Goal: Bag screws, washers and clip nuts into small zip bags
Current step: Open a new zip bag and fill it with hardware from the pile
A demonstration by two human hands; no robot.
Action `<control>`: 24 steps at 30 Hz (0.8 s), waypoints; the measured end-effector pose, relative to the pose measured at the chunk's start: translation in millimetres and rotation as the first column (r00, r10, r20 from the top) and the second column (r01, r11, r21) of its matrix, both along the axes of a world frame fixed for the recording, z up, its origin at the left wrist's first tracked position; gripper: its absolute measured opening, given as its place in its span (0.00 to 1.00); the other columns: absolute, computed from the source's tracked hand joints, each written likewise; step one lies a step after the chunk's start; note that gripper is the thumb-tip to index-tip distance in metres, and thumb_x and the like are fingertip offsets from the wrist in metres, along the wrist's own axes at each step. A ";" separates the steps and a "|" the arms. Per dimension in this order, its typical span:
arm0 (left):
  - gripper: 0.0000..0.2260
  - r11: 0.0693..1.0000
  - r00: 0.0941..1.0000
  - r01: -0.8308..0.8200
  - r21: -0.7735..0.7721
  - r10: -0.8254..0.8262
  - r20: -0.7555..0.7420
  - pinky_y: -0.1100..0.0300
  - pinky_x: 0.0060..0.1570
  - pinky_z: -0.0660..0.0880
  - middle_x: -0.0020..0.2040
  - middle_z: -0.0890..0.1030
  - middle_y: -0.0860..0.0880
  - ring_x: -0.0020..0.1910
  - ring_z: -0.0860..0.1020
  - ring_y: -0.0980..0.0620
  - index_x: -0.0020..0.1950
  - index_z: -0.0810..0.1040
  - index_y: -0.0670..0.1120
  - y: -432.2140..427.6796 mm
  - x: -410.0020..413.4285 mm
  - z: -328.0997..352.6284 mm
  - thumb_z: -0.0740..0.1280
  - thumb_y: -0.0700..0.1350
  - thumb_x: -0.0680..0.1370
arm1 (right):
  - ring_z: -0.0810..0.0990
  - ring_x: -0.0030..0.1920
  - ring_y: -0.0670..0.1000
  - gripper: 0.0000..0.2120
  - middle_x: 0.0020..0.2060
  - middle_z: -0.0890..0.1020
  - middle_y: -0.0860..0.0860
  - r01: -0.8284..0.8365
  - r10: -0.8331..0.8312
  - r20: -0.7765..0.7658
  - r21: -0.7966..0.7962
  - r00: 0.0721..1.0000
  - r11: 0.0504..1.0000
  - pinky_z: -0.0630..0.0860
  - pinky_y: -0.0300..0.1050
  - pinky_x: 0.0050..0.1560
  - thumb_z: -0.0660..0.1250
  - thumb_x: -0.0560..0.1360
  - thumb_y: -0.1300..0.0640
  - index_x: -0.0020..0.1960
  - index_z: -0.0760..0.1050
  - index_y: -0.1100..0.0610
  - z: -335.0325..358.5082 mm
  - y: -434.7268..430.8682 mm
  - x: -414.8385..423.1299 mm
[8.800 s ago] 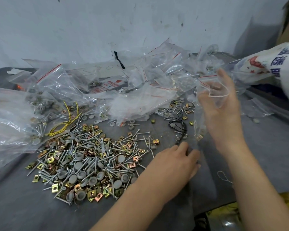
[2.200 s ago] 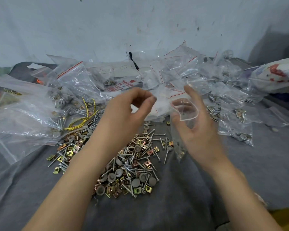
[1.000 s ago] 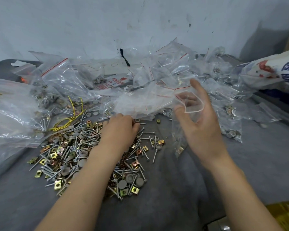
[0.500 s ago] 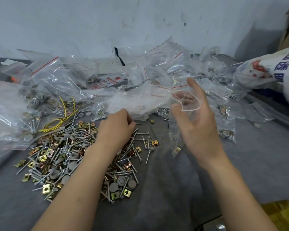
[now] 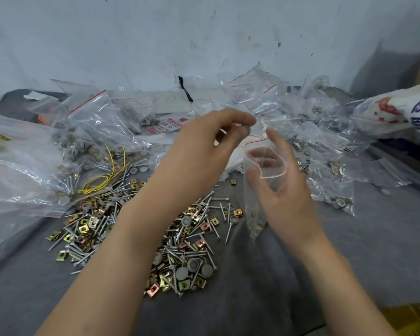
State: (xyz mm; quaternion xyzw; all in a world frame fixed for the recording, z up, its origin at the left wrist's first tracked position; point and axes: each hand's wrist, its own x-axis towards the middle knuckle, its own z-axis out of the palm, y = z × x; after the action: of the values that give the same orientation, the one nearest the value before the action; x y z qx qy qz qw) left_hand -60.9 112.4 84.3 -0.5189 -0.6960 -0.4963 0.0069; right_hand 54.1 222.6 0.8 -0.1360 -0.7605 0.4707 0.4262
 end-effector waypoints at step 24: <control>0.14 0.951 0.892 0.264 -0.162 -0.177 0.415 0.51 0.61 0.76 0.57 0.83 0.55 0.57 0.81 0.57 0.65 0.76 0.53 -12.8 -16.9 -37.3 0.62 0.55 0.82 | 0.79 0.65 0.47 0.29 0.59 0.84 0.46 -0.204 0.191 -0.111 -0.125 0.975 0.971 0.72 0.47 0.67 0.68 0.76 0.49 0.76 0.66 0.44 25.0 -12.9 5.8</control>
State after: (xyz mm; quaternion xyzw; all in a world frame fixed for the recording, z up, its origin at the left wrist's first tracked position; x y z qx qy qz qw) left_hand -77.8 99.6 47.1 -0.4815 -0.6685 -0.5106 -0.2462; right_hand 59.9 209.7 25.7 -0.0649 -0.7145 0.5676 0.4039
